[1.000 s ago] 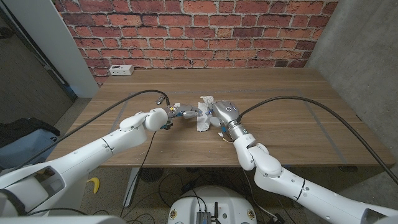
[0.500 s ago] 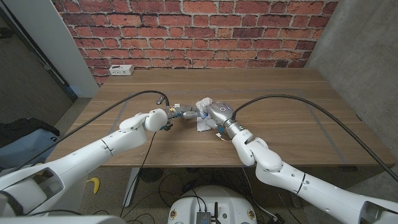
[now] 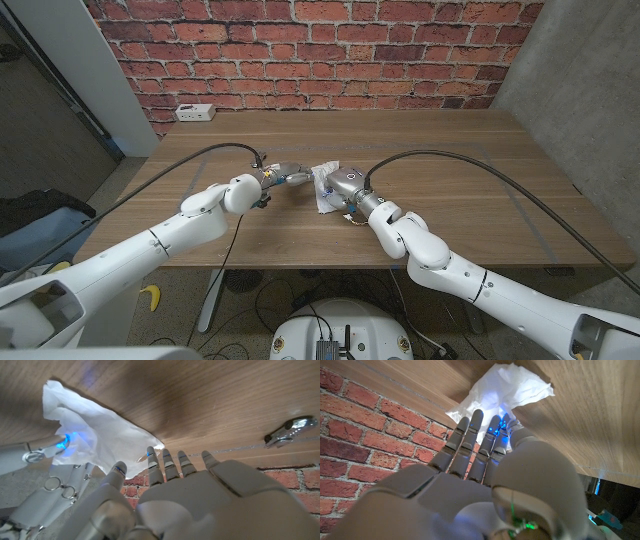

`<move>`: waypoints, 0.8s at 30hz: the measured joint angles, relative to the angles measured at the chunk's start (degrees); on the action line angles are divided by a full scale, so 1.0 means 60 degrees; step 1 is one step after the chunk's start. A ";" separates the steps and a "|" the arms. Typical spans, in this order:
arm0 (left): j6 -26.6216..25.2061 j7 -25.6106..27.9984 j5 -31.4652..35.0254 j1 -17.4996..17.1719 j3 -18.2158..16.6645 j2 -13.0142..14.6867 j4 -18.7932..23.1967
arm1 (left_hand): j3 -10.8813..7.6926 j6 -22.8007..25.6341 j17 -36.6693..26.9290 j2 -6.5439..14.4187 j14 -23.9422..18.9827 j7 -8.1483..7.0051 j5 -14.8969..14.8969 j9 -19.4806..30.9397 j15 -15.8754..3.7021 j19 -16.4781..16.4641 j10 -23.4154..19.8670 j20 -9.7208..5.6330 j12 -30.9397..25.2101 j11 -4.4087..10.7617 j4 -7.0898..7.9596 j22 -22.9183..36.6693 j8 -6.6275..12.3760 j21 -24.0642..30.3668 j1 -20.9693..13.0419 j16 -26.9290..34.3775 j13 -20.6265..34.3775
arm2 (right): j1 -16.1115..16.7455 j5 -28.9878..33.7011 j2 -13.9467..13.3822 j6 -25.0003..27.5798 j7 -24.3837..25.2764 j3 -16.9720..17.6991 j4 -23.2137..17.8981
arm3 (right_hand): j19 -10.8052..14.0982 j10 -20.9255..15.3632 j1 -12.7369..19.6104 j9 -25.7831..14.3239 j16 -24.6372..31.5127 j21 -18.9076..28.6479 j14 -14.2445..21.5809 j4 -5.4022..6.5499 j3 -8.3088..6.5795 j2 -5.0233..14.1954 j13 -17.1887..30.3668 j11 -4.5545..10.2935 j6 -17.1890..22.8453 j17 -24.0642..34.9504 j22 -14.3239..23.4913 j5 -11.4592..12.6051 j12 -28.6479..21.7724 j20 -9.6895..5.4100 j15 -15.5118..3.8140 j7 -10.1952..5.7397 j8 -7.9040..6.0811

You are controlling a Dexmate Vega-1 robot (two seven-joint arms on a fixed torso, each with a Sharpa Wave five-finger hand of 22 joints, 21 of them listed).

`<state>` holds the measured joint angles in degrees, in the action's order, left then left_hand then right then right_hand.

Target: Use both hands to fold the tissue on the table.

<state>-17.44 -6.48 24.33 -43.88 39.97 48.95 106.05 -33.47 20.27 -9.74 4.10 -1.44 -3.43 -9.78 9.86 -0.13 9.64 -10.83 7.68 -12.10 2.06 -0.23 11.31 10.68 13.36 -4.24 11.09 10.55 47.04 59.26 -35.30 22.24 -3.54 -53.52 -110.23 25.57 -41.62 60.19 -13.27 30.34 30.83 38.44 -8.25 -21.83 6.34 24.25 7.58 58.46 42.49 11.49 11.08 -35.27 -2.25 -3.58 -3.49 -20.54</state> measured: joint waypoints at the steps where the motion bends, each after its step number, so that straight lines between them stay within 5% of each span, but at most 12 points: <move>1: -0.0044 0.0055 0.0001 0.0000 0.0000 0.0000 0.0000 | 0.0000 0.0093 0.0000 0.0001 -0.0043 0.0041 0.0000 0.0000 0.0042 0.0011 -0.0082 0.0011 -0.0001 -0.0006 0.0000 0.0000 0.0022 0.0000 0.0001 0.0000 0.0001 | -0.0013 0.0000 0.0009 0.0000 0.0000 -0.0007 0.0000 | 0.0000 0.0000 0.0000 0.0001 -0.0045 0.0000 -0.0016 -0.0002 0.0002 0.0000 -0.0013 0.0000 0.0034 -0.0006 -0.0008 0.0000 0.0001 0.0000 0.0017 0.0034 0.0000; 6: -0.0371 0.0610 0.0142 -0.0268 -0.0221 0.0130 0.0311 | -0.0058 0.0842 0.0000 0.0081 -0.0812 0.0529 0.0000 0.0028 0.0105 -0.0231 -0.0886 0.0254 -0.0235 -0.0149 0.0040 -0.0021 0.0144 0.0200 0.0071 0.0076 0.0000 | -0.0112 0.0148 0.0106 0.0098 -0.0484 -0.0062 0.0013 | -0.0053 0.0033 0.0038 0.0045 -0.0050 0.0000 -0.0015 -0.0002 0.0002 -0.0039 -0.0061 -0.0040 0.0069 0.0021 -0.0009 0.0000 0.0003 0.0053 0.0016 0.0068 0.0002; 14: -0.0717 0.2248 0.0645 -0.1144 -0.0736 0.0071 0.0767 | -0.0899 0.2779 -0.0047 0.0391 -0.3187 0.1213 -0.0040 0.0116 -0.0032 -0.2157 -0.2884 0.0203 -0.0602 -0.0414 0.0004 -0.0021 0.0345 0.0803 -0.0243 0.0312 0.0133 | -0.0224 0.0343 0.0254 0.0250 -0.1073 -0.0126 0.0143 | -0.0052 -0.0021 0.0061 0.0086 -0.0050 0.0000 -0.0015 -0.0037 0.0037 -0.0064 -0.0148 -0.0092 0.0203 0.0066 -0.0008 0.0000 0.0083 0.0053 0.0016 0.0035 0.0040; 19: -0.0570 0.3608 0.0865 -0.1573 -0.1013 -0.0122 0.0772 | -0.1099 0.2875 -0.0047 0.0416 -0.3723 0.1195 -0.0112 0.0116 -0.0037 -0.2584 -0.3099 0.0186 -0.0646 -0.0445 -0.0069 0.0006 0.0343 0.0942 -0.0393 0.0324 0.0133 | -0.0287 0.0432 0.0323 0.0326 -0.1245 -0.0162 0.0219 | -0.0052 -0.0038 0.0061 0.0091 -0.0050 0.0000 -0.0014 -0.0037 0.0038 -0.0064 -0.0192 -0.0109 0.0203 0.0066 -0.0007 -0.0001 0.0084 0.0053 0.0016 0.0035 0.0043; 24: -0.0104 0.5273 0.0963 -0.1935 -0.1281 -0.0400 0.0589 | -0.1214 0.2339 -0.0090 0.0454 -0.3892 0.0811 -0.0112 0.0116 -0.0098 -0.2697 -0.3151 0.0237 -0.0587 -0.0395 -0.0107 0.0005 0.0054 0.0991 -0.0431 0.0324 0.0140 | -0.0356 0.0579 0.0414 0.0474 -0.1466 -0.0206 0.0273 | -0.0139 0.0181 0.0049 0.0127 -0.0224 0.0000 -0.0141 -0.0014 0.0066 -0.0075 -0.0272 -0.0322 0.0163 0.0066 -0.0053 -0.0001 0.0277 0.0140 -0.0005 -0.0006 0.0230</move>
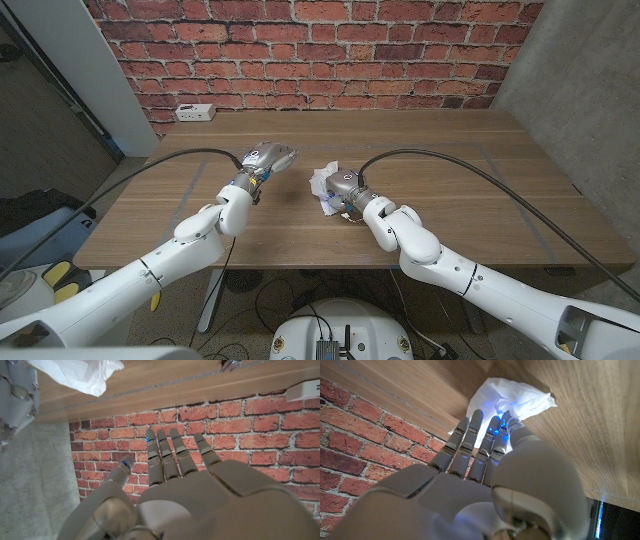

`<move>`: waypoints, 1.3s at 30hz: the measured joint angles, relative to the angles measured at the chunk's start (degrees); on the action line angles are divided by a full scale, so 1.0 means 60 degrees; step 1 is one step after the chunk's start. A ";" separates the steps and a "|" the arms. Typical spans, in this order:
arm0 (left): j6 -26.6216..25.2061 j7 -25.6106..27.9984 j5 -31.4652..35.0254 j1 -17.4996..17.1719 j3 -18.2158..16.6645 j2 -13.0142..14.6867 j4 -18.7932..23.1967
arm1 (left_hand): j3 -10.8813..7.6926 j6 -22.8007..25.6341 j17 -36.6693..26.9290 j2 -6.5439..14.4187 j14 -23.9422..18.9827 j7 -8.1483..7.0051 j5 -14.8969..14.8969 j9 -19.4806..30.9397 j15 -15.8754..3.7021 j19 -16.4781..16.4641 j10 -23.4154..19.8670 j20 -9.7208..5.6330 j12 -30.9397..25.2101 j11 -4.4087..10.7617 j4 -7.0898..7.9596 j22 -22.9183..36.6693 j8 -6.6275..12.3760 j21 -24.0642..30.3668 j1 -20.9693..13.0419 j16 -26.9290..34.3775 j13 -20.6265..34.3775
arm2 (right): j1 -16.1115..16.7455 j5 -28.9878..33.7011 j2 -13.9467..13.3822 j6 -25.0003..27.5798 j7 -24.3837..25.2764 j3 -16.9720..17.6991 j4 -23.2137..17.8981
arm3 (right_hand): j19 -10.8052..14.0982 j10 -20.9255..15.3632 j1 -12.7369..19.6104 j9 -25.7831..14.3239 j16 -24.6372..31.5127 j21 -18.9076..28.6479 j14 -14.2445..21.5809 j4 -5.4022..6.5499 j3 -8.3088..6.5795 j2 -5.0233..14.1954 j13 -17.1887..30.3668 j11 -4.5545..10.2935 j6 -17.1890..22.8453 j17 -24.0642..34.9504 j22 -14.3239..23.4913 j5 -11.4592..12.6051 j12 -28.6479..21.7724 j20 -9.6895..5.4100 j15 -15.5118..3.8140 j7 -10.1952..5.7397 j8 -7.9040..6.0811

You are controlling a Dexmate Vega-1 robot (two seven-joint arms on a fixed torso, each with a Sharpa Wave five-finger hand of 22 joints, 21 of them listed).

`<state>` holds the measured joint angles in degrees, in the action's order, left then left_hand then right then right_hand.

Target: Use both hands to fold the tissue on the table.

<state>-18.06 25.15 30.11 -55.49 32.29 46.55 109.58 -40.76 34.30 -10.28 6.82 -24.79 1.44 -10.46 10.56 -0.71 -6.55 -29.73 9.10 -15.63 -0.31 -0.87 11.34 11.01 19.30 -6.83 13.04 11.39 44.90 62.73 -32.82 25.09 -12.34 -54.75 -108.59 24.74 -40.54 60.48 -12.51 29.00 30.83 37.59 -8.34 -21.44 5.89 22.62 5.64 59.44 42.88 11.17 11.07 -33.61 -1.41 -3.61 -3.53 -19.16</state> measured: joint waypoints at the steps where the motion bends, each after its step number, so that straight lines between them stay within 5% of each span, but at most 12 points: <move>1: 0.0021 0.0075 0.0000 -0.0108 -0.0115 -0.0099 -0.0063 | 0.0000 -0.0093 -0.0002 0.0000 0.0000 -0.0030 0.0000 0.0000 0.0000 0.0000 0.0000 0.0000 0.0033 0.0000 0.0000 0.0000 -0.0036 0.0000 0.0000 0.0000 0.0027 | -0.0005 0.0066 0.0005 0.0100 -0.0122 -0.0002 0.0002 | -0.0032 0.0067 -0.0063 0.0001 -0.0069 0.0000 -0.0086 0.0034 0.0040 -0.0062 -0.0008 -0.0062 -0.0059 -0.0006 0.0000 0.0000 0.0028 0.0032 0.0020 -0.0059 0.0045; 7: 0.0373 0.1003 -0.0078 -0.0320 -0.0346 -0.0309 -0.0246 | 0.0000 -0.0269 -0.0001 0.0000 0.0056 -0.0107 0.0000 0.0000 0.0055 0.0057 0.0158 0.0051 0.0107 -0.0019 0.0000 -0.0001 -0.0042 -0.0040 0.0000 -0.0067 0.0038 | -0.0081 0.0243 0.0069 0.0486 -0.0682 -0.0018 0.0006 | -0.0288 0.0640 -0.0592 0.0014 -0.0410 0.0000 -0.0472 0.0250 0.0319 -0.0403 -0.0052 -0.0356 -0.0828 -0.0086 -0.0030 0.0032 0.0303 0.0288 0.0038 -0.0061 0.0441; 11: 0.0576 0.1199 -0.0249 -0.0334 -0.0371 -0.0328 -0.0272 | 0.0000 -0.0420 -0.0046 0.0000 0.0161 -0.0157 0.0000 0.0000 0.0089 0.0177 0.0277 -0.0001 0.0173 0.0001 0.0000 -0.0001 -0.0108 -0.0112 0.0000 -0.0141 0.0038 | -0.0125 0.0295 0.0072 0.0486 -0.0682 -0.0013 -0.0053 | -0.0515 0.1070 -0.1417 0.0047 -0.0659 -0.0078 -0.0765 0.0471 0.0735 -0.0778 -0.0030 -0.0515 -0.1320 -0.0172 -0.0045 0.0077 0.0530 0.0516 0.0083 -0.0076 0.0729; 16: 0.0830 0.1269 -0.0467 -0.0319 -0.0545 -0.0461 -0.0528 | 0.0000 -0.0572 -0.0045 0.0000 0.0192 -0.0170 0.0000 -0.0001 0.0121 0.0229 0.0380 0.0051 0.0246 -0.0001 0.0000 -0.0001 -0.0108 -0.0150 0.0000 -0.0142 0.0037 | -0.0193 0.0303 0.0058 0.0864 -0.1560 0.0052 -0.0185 | -0.0958 0.1581 -0.3202 0.0046 -0.0901 -0.0337 -0.1202 0.1212 0.1628 -0.1433 0.0102 -0.0792 -0.1864 -0.0207 -0.0045 0.0418 0.0753 0.0822 0.0112 0.0090 0.1069; 19: 0.1040 0.1272 -0.0657 -0.0278 -0.0587 -0.0494 -0.0615 | 0.0000 -0.0592 -0.0045 0.0000 0.0192 -0.0189 0.0000 -0.0001 0.0120 0.0280 0.0431 -0.0001 0.0295 0.0050 0.0000 -0.0002 -0.0107 -0.0150 0.0000 -0.0213 0.0037 | -0.0217 0.0215 0.0033 0.0953 -0.1786 0.0140 -0.0262 | -0.1230 0.1780 -0.4199 0.0040 -0.0963 -0.0481 -0.1401 0.1650 0.2132 -0.1565 0.0179 -0.0992 -0.2059 -0.0178 -0.0045 0.0557 0.0786 0.0955 0.0156 0.0289 0.1188; 25: 0.1667 0.1222 -0.1293 -0.0258 -0.0617 -0.0512 -0.0675 | 0.0001 -0.0799 -0.0045 0.0000 0.0277 -0.0183 0.0000 -0.0002 0.0206 0.0135 0.0588 0.0143 0.0379 -0.0029 0.0000 -0.0002 -0.0146 -0.0150 0.0000 -0.0213 0.0037 | -0.0200 0.0129 -0.0036 0.0992 -0.1889 0.0345 -0.0392 | -0.1491 0.2049 -0.5210 0.0018 -0.1074 -0.0630 -0.1667 0.2159 0.2572 -0.1574 0.0240 -0.1252 -0.2361 -0.0177 -0.0044 0.0647 0.0915 0.1142 0.0138 0.0483 0.1288; 30: 0.2481 0.1033 -0.2223 -0.0249 -0.1036 -0.0719 -0.1160 | 0.0001 -0.1087 -0.0044 -0.0027 0.0430 -0.0204 0.0000 -0.0002 0.0257 0.0019 0.0756 0.0259 0.0451 -0.0037 0.0000 -0.0003 -0.0146 -0.0107 0.0028 -0.0306 0.0036 | -0.0066 -0.0561 -0.0133 0.1138 -0.1882 0.0574 -0.0542 | -0.1622 0.2434 -0.5565 0.0018 -0.1274 -0.0702 -0.1933 0.2319 0.2757 -0.1716 0.0285 -0.1266 -0.2896 -0.0285 -0.0044 0.0703 0.1083 0.1245 0.0157 0.0507 0.1425; 39: 0.3624 0.0469 -0.4224 -0.0466 -0.1649 -0.1004 -0.1694 | 0.0001 -0.1372 -0.0043 -0.0081 0.0583 -0.0189 0.0001 -0.0002 0.0310 -0.0083 0.0908 0.0361 0.0522 -0.0087 0.0000 -0.0003 -0.0146 -0.0072 0.0082 -0.0325 0.0064 | 0.0226 -0.1348 -0.0306 0.1201 -0.1134 0.0930 -0.0817 | -0.1738 0.3225 -0.5695 -0.0026 -0.1766 -0.0866 -0.2319 0.2269 0.3082 -0.1846 0.0329 -0.1440 -0.4696 -0.0726 -0.0043 0.0993 0.1417 0.1362 0.0168 0.0466 0.1503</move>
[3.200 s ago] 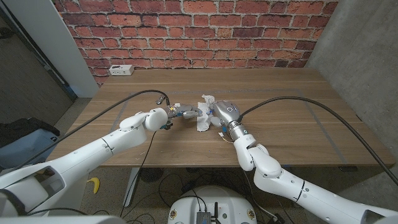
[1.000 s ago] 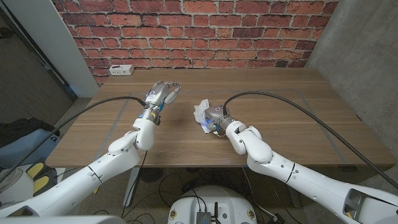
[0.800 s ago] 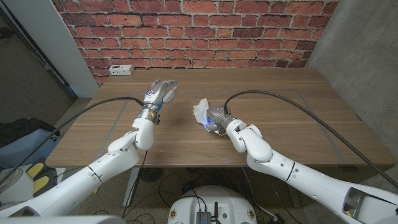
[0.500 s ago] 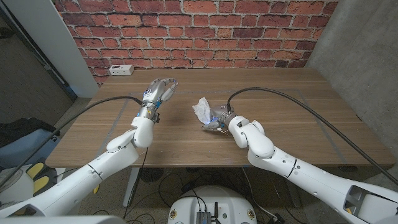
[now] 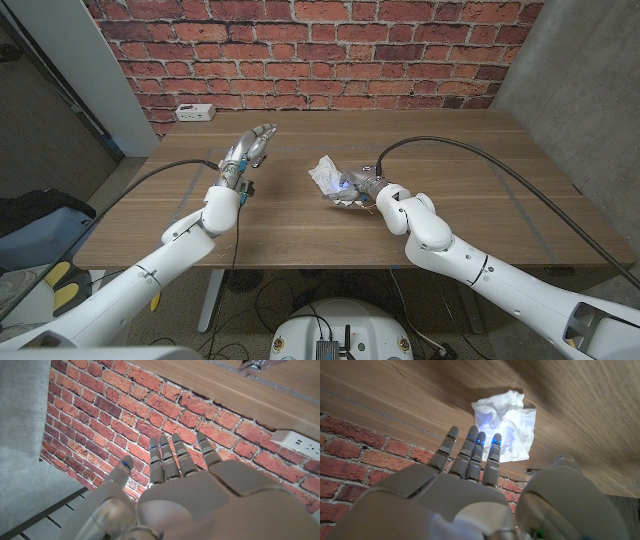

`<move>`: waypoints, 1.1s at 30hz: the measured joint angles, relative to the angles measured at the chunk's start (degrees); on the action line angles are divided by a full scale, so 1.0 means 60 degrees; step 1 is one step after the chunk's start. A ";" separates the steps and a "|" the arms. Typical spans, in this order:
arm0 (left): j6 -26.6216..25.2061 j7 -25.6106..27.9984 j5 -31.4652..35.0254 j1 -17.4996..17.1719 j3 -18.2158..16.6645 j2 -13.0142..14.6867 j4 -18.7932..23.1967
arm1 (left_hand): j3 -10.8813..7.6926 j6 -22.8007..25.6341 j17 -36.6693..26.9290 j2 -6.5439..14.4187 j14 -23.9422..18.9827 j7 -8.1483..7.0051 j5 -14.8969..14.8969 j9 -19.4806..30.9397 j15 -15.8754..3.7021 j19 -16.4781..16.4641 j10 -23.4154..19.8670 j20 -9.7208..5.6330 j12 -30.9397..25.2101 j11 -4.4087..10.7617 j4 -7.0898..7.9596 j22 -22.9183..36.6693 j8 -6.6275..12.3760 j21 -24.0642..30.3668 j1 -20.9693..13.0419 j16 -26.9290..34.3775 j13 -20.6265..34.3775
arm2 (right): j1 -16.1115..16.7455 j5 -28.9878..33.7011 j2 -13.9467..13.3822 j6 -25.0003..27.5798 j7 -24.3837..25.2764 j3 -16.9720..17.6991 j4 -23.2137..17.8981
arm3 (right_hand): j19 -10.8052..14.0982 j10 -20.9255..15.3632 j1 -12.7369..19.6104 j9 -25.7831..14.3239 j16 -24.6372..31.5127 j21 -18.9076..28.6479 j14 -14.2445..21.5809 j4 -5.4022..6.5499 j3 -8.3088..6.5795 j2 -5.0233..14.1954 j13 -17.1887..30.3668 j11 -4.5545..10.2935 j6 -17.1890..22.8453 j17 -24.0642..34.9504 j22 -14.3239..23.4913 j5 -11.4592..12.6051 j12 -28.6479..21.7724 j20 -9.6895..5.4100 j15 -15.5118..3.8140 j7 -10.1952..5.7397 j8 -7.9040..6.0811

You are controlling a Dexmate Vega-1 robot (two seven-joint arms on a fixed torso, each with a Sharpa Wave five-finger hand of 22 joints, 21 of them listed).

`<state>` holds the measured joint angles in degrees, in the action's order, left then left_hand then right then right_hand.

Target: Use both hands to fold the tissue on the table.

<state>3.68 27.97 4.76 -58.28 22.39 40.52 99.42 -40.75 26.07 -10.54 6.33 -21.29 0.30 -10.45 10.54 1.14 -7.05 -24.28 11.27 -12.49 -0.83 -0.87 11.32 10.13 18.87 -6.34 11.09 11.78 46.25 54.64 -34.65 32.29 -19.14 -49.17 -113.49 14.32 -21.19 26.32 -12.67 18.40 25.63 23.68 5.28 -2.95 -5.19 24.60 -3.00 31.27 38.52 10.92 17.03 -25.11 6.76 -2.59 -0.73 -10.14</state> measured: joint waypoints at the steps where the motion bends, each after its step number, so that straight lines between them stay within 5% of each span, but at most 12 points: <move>1: 0.0085 -0.0078 -0.0228 -0.0037 -0.0079 -0.0039 -0.0056 | 0.0016 -0.0048 0.0000 0.0003 -0.0009 0.0006 0.0000 0.0000 0.0009 -0.0003 0.0020 0.0002 0.0031 -0.0020 -0.0016 0.0000 0.0000 0.0000 -0.0003 0.0000 0.0012 | 0.0050 -0.0146 -0.0021 0.0000 0.0143 0.0063 -0.0033 | 0.0000 0.0066 0.0000 0.0000 -0.0071 0.0000 -0.0070 0.0004 0.0015 0.0000 0.0000 0.0000 -0.0212 -0.0032 0.0000 0.0046 0.0049 0.0000 0.0001 -0.0031 0.0050; 8: 0.0292 -0.0463 -0.1288 -0.0194 -0.0387 -0.0162 -0.0200 | 0.0041 -0.0197 -0.0031 0.0003 0.0015 0.0010 0.0000 0.0000 0.0086 -0.0068 0.0231 0.0068 0.0072 -0.0074 -0.0040 0.0000 0.0000 0.0000 -0.0003 0.0000 0.0018 | 0.0279 -0.1203 -0.0132 -0.0157 0.0887 0.0419 -0.0108 | -0.0017 0.0795 -0.0075 0.0027 -0.0390 -0.0106 -0.0559 0.0046 0.0134 0.0076 -0.0115 -0.0084 -0.1283 -0.0271 0.0001 0.0195 0.0517 0.0089 0.0022 -0.0082 0.0061; 12: 0.0309 -0.0623 -0.1705 -0.0255 -0.0474 -0.0207 -0.0230 | 0.0041 -0.0256 -0.0046 0.0003 0.0067 0.0050 0.0000 0.0000 0.0137 -0.0068 0.0341 0.0068 0.0106 -0.0101 -0.0040 0.0000 0.0000 0.0000 -0.0003 0.0000 0.0018 | 0.0442 -0.2049 -0.0210 -0.0573 0.1341 0.0768 -0.0057 | -0.0068 0.0844 -0.0099 0.0071 -0.0478 -0.0143 -0.0679 0.0188 -0.0025 0.0637 -0.0226 -0.0133 -0.1306 -0.0358 0.0010 0.0249 0.0690 0.0140 0.0038 -0.0080 -0.0118; 16: 0.0309 -0.0792 -0.2097 -0.0290 -0.0515 -0.0226 -0.0239 | 0.0040 -0.0343 -0.0046 0.0003 0.0088 0.0037 0.0000 -0.0006 0.0158 -0.0120 0.0360 0.0119 0.0106 -0.0121 -0.0040 -0.0001 0.0000 -0.0001 -0.0003 0.0000 0.0018 | 0.0576 -0.2656 -0.0260 -0.0932 0.1648 0.1107 0.0194 | 0.0003 0.0836 0.0120 0.0111 -0.0555 -0.0143 -0.0713 0.0091 -0.0293 0.1118 -0.0316 -0.0207 -0.1111 -0.0487 0.0000 0.0273 0.0783 -0.0012 0.0073 0.0031 -0.0188; 17: 0.0309 -0.0862 -0.2209 -0.0290 -0.0515 -0.0226 -0.0239 | 0.0040 -0.0348 -0.0046 0.0003 0.0103 0.0042 0.0000 -0.0017 0.0174 -0.0120 0.0391 0.0119 0.0113 -0.0152 -0.0040 -0.0001 0.0000 -0.0001 -0.0003 0.0000 0.0018 | 0.0608 -0.2656 -0.0260 -0.0932 0.1648 0.1191 0.0322 | 0.0079 0.0765 0.0258 0.0116 -0.0575 -0.0143 -0.0712 0.0046 -0.0453 0.1397 -0.0367 -0.0277 -0.1037 -0.0555 0.0000 0.0271 0.0827 -0.0131 0.0072 0.0041 -0.0236; 18: 0.0309 -0.0877 -0.2233 -0.0290 -0.0515 -0.0226 -0.0239 | 0.0040 -0.0372 -0.0046 0.0003 0.0103 0.0066 0.0000 -0.0025 0.0173 -0.0120 0.0392 0.0119 0.0141 -0.0152 -0.0040 -0.0001 0.0000 -0.0001 -0.0003 0.0000 0.0017 | 0.0631 -0.3818 -0.0258 -0.1787 0.2242 0.1246 0.0425 | 0.0154 0.0686 0.0520 0.0148 -0.0600 -0.0143 -0.0710 -0.0076 -0.0681 0.1702 -0.0427 -0.0303 -0.0903 -0.0656 0.0000 0.0217 0.0880 -0.0272 0.0070 0.0038 -0.0298; 21: 0.0309 -0.1011 -0.2439 -0.0353 -0.0562 -0.0243 -0.0263 | 0.0040 -0.0476 -0.0085 0.0003 0.0135 0.0068 0.0000 -0.0026 0.0205 -0.0120 0.0443 0.0119 0.0141 -0.0204 -0.0040 -0.0001 0.0000 -0.0001 -0.0003 0.0000 0.0017 | 0.0649 -0.4470 -0.0215 -0.2367 0.2662 0.1380 0.0716 | 0.0408 0.0280 0.1594 0.0204 -0.0740 -0.0135 -0.0444 -0.0781 -0.1805 0.2568 -0.0695 -0.0057 -0.0529 -0.1151 0.0000 -0.0190 0.1094 -0.0853 0.0021 -0.0032 -0.0329; 24: 0.0309 -0.1201 -0.2643 -0.0361 -0.0561 -0.0234 -0.0282 | 0.0040 -0.0538 -0.0090 0.0003 0.0135 0.0085 0.0000 -0.0026 0.0205 -0.0120 0.0444 0.0119 0.0141 -0.0203 -0.0040 -0.0001 0.0000 -0.0001 -0.0003 0.0000 0.0017 | 0.0619 -0.4831 -0.0161 -0.2738 0.3037 0.1391 0.0930 | 0.0605 -0.0002 0.2462 0.0205 -0.0779 -0.0060 -0.0346 -0.1220 -0.2915 0.2825 -0.0882 0.0245 -0.0171 -0.1475 0.0000 -0.0439 0.1287 -0.1294 0.0022 -0.0225 -0.0402; 26: 0.0309 -0.1283 -0.2722 -0.0358 -0.0546 -0.0220 -0.0295 | 0.0040 -0.0566 -0.0090 0.0004 0.0135 0.0083 0.0000 -0.0026 0.0205 -0.0120 0.0544 0.0118 0.0141 -0.0203 -0.0040 -0.0001 0.0000 -0.0001 -0.0003 0.0000 0.0017 | 0.0527 -0.4901 -0.0119 -0.2856 0.3213 0.1341 0.1058 | 0.0636 0.0039 0.2811 0.0205 -0.0880 -0.0057 -0.0347 -0.1363 -0.3407 0.2876 -0.0964 0.0512 -0.0073 -0.1587 0.0001 -0.0476 0.1410 -0.1456 0.0022 -0.0323 -0.0402; 29: 0.0309 -0.1424 -0.2833 -0.0325 -0.0496 -0.0201 -0.0319 | 0.0040 -0.0603 -0.0090 0.0005 0.0180 0.0057 0.0000 -0.0026 0.0249 -0.0119 0.0545 0.0118 0.0141 -0.0204 -0.0040 -0.0001 0.0000 -0.0002 -0.0001 0.0001 0.0017 | 0.0368 -0.4918 -0.0070 -0.2912 0.3414 0.1163 0.1209 | 0.0648 0.0101 0.3089 0.0205 -0.0946 -0.0057 -0.0491 -0.1463 -0.3856 0.2882 -0.1038 0.0817 0.0030 -0.1712 0.0001 -0.0511 0.1539 -0.1478 0.0021 -0.0425 -0.0402; 33: 0.0309 -0.1563 -0.2928 -0.0260 -0.0427 -0.0177 -0.0364 | 0.0040 -0.0651 -0.0090 0.0040 0.0187 0.0071 0.0000 -0.0026 0.0256 -0.0119 0.0557 0.0118 0.0141 -0.0217 -0.0040 -0.0001 0.0000 -0.0001 0.0038 0.0001 0.0016 | 0.0094 -0.4806 -0.0016 -0.2841 0.3494 0.0893 0.1304 | 0.0507 0.0088 0.3209 0.0205 -0.1095 -0.0057 -0.0815 -0.1514 -0.4085 0.2851 -0.1120 0.0930 0.0113 -0.1801 0.0001 -0.0549 0.1609 -0.1530 0.0040 -0.0509 -0.0402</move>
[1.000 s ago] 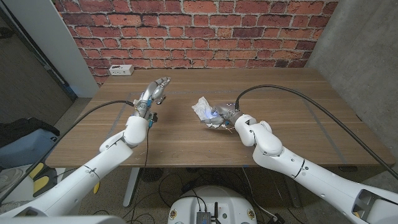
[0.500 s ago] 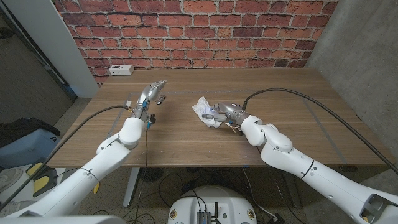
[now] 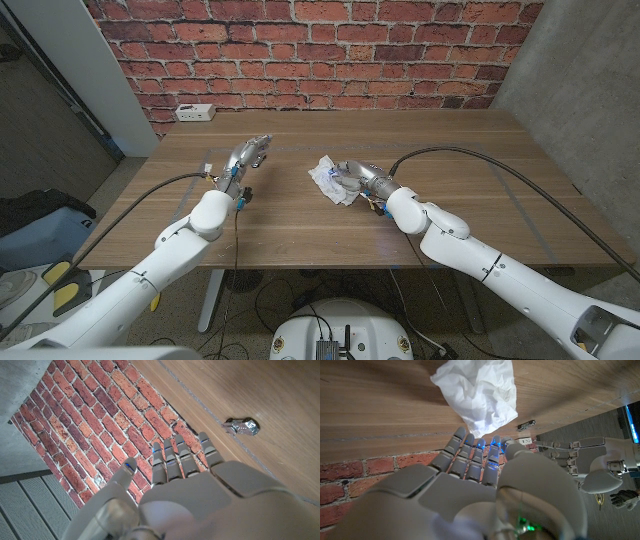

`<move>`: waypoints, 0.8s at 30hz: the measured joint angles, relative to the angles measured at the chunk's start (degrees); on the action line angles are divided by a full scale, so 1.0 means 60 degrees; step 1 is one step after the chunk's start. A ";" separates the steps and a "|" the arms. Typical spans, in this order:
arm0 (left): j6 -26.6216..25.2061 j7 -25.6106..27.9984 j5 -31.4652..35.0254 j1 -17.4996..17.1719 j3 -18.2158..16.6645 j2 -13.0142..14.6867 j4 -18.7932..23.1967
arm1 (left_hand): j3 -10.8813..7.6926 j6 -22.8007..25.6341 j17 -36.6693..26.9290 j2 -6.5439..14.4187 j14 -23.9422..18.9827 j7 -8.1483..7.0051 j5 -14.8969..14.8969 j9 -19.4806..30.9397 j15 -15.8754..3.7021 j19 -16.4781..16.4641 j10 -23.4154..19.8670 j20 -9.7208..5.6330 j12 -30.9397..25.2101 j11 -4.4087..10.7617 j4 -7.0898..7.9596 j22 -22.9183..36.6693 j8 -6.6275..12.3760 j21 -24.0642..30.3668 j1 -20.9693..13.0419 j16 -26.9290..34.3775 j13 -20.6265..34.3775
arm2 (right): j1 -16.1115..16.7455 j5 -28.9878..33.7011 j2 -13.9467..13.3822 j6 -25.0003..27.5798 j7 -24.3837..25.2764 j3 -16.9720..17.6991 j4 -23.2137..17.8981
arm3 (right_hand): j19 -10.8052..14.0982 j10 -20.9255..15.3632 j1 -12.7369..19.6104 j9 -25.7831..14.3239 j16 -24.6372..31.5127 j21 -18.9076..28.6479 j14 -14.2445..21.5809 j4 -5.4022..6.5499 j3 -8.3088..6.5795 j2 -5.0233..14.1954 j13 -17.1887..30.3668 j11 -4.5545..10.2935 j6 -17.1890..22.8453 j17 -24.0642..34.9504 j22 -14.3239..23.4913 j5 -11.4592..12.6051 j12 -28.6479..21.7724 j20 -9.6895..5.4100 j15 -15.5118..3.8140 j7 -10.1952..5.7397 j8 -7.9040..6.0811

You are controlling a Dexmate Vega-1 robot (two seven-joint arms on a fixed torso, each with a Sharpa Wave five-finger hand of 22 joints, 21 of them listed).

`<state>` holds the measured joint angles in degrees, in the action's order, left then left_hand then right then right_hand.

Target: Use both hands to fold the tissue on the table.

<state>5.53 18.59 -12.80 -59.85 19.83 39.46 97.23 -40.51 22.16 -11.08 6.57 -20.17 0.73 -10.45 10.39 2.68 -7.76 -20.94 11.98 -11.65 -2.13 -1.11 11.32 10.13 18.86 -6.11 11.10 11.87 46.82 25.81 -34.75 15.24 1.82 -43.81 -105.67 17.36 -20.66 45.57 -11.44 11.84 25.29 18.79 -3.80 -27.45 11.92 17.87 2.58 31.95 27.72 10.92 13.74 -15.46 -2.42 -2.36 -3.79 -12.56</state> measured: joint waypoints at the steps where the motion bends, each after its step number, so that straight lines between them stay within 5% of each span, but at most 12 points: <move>1: 0.0000 -0.0032 -0.0021 0.0000 0.0000 0.0000 0.0000 | 0.0000 -0.0033 0.0000 -0.0032 0.0000 -0.0033 0.0000 0.0000 0.0000 0.0000 0.0027 0.0000 0.0000 -0.0027 0.0000 0.0000 0.0000 0.0000 0.0032 0.0000 0.0000 | -0.0094 0.0000 0.0014 0.0000 0.0000 -0.0101 0.0024 | -0.0023 0.0000 0.0000 0.0000 -0.0002 0.0000 -0.0064 0.0013 -0.0012 0.0000 -0.0012 0.0000 0.0000 -0.0016 0.0000 0.0000 0.0000 0.0022 -0.0002 0.0000 0.0000; 8: 0.0052 -0.0162 -0.0108 0.0099 0.0104 0.0024 -0.0082 | 0.0041 -0.0118 0.0001 -0.0036 0.0000 -0.0051 0.0000 0.0000 0.0000 0.0089 0.0038 0.0016 0.0000 -0.0038 0.0041 0.0000 0.0000 0.0000 0.0036 0.0000 -0.0001 | -0.0710 0.0453 0.0096 0.0626 -0.0455 -0.0697 0.0168 | -0.0047 -0.0053 0.0049 0.0000 -0.0007 0.0000 -0.0066 -0.0023 -0.0049 -0.0049 -0.0056 0.0051 0.0051 -0.0024 0.0001 -0.0120 0.0042 0.0047 -0.0001 0.0051 0.0000; 15: 0.0114 -0.0238 -0.0142 0.0163 0.0180 0.0033 -0.0152 | 0.0001 -0.0179 0.0001 -0.0036 -0.0001 -0.0068 0.0000 0.0001 -0.0001 0.0088 0.0076 0.0016 0.0000 0.0000 0.0081 0.0052 0.0000 -0.0001 0.0036 0.0000 -0.0001 | -0.1345 0.0945 0.0272 0.1362 -0.1252 -0.1292 0.0431 | -0.0300 0.0141 -0.0171 -0.0001 -0.0007 -0.0115 -0.0559 0.0186 0.0252 -0.0269 -0.0171 -0.0039 -0.0421 -0.0107 -0.0046 -0.0352 0.0298 0.0094 0.0006 0.0033 0.0254; 24: 0.0134 -0.0296 -0.0143 0.0246 0.0273 0.0058 -0.0227 | 0.0000 -0.0235 0.0002 -0.0036 0.0037 -0.0070 0.0000 0.0001 0.0036 0.0194 0.0144 0.0018 -0.0001 -0.0007 0.0081 0.0051 0.0000 -0.0039 0.0035 0.0000 -0.0002 | -0.1888 0.1261 0.0455 0.2073 -0.2073 -0.1771 0.0794 | -0.0421 0.0327 -0.0297 -0.0001 -0.0073 -0.0123 -0.0750 0.0202 0.0412 -0.0291 -0.0232 -0.0225 -0.0722 -0.0196 -0.0046 -0.0469 0.0441 0.0215 -0.0002 0.0068 0.0296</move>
<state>6.34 16.81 -13.66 -58.37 21.47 39.80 95.87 -40.51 20.75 -11.06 6.36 -19.95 0.30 -10.45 10.40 2.90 -6.60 -20.07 12.08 -11.65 -2.17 -0.63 11.62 10.14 18.63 -5.90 11.10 11.86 35.49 33.37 -32.02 27.68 -10.62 -54.44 -100.91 14.83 -18.70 43.79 -11.45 11.40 24.55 14.30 -2.59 -24.98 10.17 16.48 1.23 27.61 26.55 10.65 10.92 -12.81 -1.13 -2.37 -3.38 -10.78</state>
